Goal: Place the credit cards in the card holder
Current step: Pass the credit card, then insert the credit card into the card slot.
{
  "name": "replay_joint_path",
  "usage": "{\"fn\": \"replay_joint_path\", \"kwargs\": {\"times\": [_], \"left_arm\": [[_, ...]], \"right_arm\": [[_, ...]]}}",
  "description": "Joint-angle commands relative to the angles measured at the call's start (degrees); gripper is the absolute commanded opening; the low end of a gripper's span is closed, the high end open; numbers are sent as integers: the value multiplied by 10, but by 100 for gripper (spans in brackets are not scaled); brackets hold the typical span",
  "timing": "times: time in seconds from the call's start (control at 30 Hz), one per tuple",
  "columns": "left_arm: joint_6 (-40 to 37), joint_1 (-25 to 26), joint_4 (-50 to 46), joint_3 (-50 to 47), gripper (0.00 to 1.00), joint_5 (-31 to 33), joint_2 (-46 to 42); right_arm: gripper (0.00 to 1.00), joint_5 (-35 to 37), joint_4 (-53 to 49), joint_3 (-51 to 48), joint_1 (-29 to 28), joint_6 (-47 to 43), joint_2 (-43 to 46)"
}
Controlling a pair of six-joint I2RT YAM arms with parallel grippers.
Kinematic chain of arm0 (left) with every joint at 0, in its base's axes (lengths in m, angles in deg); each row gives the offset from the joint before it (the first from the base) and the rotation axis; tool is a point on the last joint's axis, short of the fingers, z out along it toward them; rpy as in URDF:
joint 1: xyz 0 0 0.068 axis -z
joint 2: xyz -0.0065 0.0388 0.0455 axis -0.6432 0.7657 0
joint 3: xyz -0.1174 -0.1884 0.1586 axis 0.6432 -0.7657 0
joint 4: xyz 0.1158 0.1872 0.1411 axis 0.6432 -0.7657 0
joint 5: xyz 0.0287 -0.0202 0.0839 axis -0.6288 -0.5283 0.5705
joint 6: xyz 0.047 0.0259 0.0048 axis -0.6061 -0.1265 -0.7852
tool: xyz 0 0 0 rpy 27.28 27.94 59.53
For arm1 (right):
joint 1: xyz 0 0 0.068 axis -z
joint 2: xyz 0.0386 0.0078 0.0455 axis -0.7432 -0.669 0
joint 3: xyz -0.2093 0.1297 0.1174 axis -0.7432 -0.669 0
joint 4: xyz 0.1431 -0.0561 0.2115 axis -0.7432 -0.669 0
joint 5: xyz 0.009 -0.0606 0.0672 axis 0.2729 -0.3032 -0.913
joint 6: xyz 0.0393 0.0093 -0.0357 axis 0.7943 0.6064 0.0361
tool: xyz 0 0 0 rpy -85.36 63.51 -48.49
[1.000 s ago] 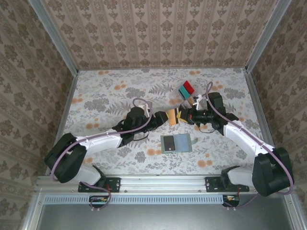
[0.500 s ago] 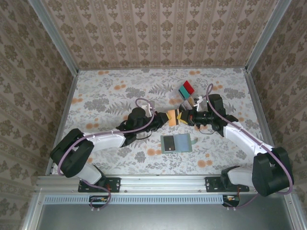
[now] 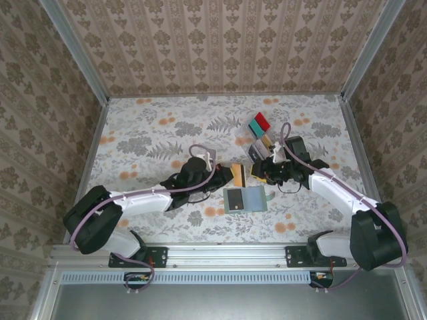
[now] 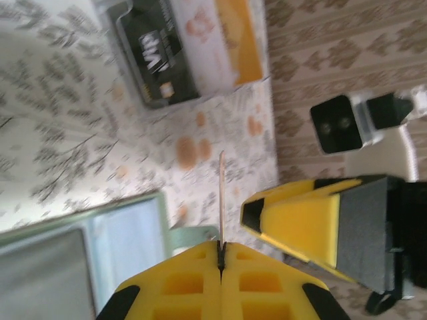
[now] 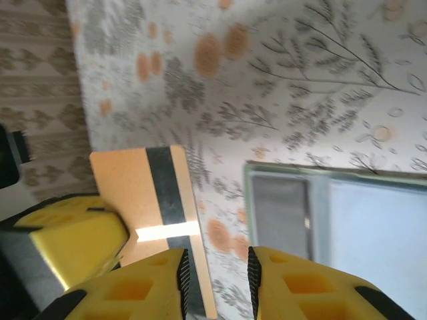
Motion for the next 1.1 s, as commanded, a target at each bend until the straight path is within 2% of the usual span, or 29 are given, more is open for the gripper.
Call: {"fn": "replay_joint_path", "kwargs": {"times": [0.0, 0.17, 0.4, 0.63, 1.07], "left_arm": [[-42, 25, -91, 7, 0, 62, -4], [-43, 59, -79, 6, 0, 75, 29], [-26, 82, -56, 11, 0, 97, 78], [-16, 89, -43, 9, 0, 110, 99], [-5, 97, 4, 6, 0, 98, 146]], "right_arm": [[31, 49, -70, 6, -22, -61, -21], [30, 132, -90, 0, -65, -70, -48], [25, 230, -124, -7, -67, -84, -76], [25, 243, -119, -19, -68, -90, -98], [22, 237, -76, -51, -69, -69, -148]]}}
